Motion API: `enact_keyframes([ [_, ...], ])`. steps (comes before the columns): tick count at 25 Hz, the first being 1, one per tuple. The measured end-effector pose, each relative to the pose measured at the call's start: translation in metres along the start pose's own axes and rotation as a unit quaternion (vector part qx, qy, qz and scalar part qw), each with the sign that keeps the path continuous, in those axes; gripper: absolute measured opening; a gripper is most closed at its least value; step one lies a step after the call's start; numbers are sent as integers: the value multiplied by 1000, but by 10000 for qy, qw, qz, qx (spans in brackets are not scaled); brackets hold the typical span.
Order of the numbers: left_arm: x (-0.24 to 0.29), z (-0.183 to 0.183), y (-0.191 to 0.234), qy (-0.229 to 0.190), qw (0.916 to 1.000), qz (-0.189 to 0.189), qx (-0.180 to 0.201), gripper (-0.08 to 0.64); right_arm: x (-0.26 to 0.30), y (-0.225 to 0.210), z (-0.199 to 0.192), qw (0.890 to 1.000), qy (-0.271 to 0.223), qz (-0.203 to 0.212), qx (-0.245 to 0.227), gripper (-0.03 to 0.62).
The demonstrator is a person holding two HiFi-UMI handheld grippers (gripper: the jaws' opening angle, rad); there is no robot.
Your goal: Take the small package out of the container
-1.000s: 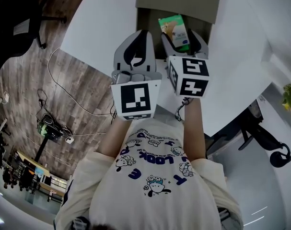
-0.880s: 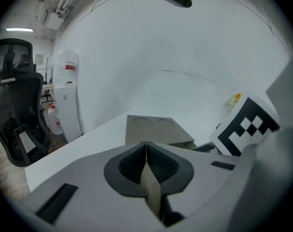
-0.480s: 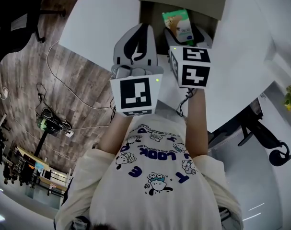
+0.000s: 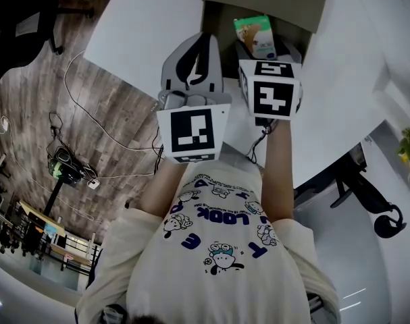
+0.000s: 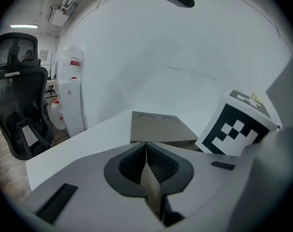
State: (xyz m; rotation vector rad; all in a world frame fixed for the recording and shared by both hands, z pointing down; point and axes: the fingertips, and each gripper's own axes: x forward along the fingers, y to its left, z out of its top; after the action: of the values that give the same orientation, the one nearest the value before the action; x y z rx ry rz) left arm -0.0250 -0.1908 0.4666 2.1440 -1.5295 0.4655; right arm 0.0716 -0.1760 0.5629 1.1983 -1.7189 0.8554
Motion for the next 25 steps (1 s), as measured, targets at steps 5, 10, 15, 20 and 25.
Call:
enact_keyframes([
  [5, -1, -4, -1, 42, 10000, 1, -25, 18, 3, 0, -3, 9994, 336, -29, 22, 296],
  [10, -2, -8, -2, 113, 9999, -3, -47, 18, 6, -3, -3, 9990, 442, 1, -62, 296],
  [15, -6, -9, -4, 103, 9999, 4, -67, 18, 5, -4, -1, 9992, 384, -16, -105, 296],
  [20, -13, -10, -3, 84, 9999, 41, -64, 18, 1, -5, -1, 9998, 163, -75, -97, 296],
  [25, -18, -6, 1, 1, 9999, 84, -76, 18, -5, -3, 3, 9999, -90, -64, -17, 295],
])
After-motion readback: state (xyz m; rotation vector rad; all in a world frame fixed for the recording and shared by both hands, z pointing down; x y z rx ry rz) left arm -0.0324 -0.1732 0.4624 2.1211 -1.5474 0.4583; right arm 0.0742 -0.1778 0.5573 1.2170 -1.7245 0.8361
